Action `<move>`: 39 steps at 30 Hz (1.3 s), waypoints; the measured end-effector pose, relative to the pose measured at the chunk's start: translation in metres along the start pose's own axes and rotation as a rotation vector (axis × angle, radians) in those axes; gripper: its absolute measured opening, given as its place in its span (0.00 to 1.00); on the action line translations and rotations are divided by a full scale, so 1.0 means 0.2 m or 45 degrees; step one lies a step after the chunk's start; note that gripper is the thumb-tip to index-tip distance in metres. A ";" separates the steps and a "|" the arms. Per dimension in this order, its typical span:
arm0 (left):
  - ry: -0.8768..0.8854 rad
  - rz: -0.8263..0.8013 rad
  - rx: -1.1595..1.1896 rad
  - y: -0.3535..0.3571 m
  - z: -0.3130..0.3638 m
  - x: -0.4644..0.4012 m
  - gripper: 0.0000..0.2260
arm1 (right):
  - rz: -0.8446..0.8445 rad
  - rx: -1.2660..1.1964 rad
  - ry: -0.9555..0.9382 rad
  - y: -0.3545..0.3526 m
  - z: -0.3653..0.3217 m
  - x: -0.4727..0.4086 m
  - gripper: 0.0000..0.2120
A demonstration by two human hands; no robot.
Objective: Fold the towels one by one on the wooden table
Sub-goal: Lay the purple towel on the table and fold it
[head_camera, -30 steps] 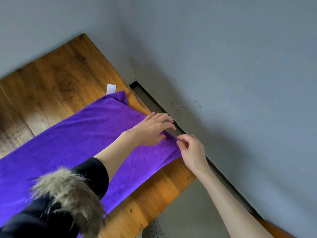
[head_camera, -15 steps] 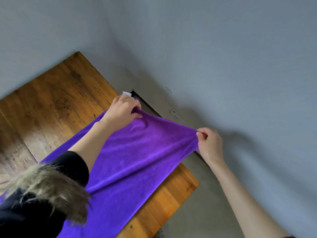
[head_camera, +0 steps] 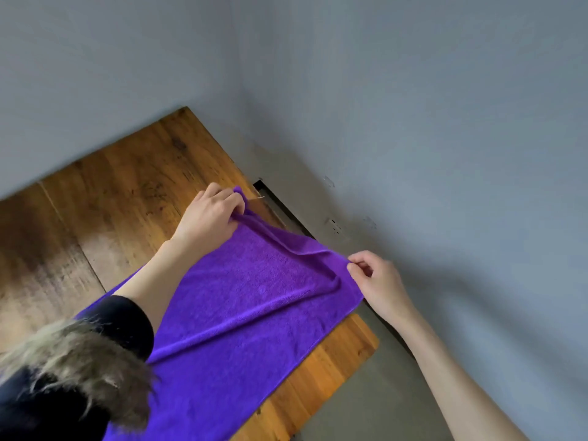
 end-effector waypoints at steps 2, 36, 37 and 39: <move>-0.021 0.066 0.039 -0.07 -0.05 0.06 0.05 | -0.192 -0.013 -0.080 0.06 -0.12 0.05 0.04; -1.014 0.055 0.553 -0.12 -1.35 2.08 0.16 | -0.786 0.627 -0.692 1.78 -0.93 0.87 0.17; -1.054 0.002 0.539 -0.08 -1.34 2.11 0.18 | -0.730 0.729 -0.716 1.77 -0.91 0.81 0.19; -1.097 -0.079 0.526 -0.01 -1.30 2.15 0.20 | -0.680 0.877 -0.744 1.76 -0.89 0.70 0.22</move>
Point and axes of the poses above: each hand's wrist, its own x-axis away from the middle knuckle, its own y-axis out of the palm, z = x × y, the point moved 3 cm from there along -x, towards the middle knuckle, and after that the axes turned 14 degrees about -y, right-handed, at the moved point
